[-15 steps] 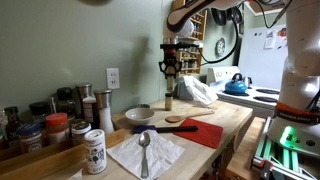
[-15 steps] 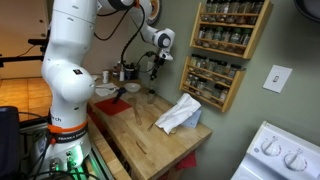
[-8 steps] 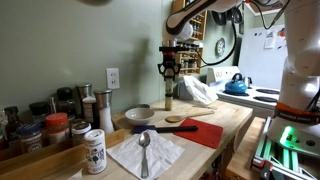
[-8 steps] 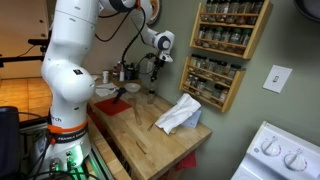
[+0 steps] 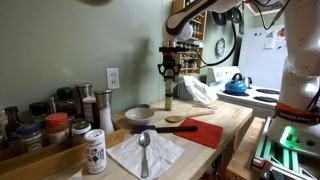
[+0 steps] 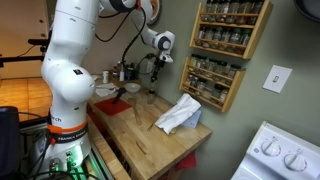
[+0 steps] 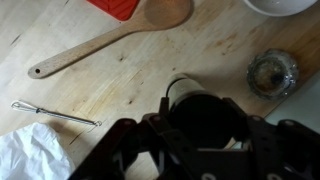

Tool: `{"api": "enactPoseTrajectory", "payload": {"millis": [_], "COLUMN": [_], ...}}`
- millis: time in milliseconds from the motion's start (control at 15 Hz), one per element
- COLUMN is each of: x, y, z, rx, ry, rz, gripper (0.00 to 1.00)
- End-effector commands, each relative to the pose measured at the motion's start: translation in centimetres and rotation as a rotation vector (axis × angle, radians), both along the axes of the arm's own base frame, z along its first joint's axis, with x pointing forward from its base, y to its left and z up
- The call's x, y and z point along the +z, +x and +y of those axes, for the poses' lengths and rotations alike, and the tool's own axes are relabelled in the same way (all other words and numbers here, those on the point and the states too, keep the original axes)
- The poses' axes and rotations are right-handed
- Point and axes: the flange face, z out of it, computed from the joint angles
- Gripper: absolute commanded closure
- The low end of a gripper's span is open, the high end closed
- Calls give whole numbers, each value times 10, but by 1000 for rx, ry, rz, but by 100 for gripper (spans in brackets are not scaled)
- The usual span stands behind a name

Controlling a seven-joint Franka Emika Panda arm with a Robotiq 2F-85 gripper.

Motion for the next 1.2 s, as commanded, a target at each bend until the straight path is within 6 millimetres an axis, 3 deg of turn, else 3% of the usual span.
{"api": "enactPoseTrajectory", "payload": {"millis": [0, 1133], "x": [2, -5], "y": [-3, -4], "z": [4, 7], "rx": [1, -14], "ry": [-8, -29], "rz": [17, 5], "gripper": [70, 70]}}
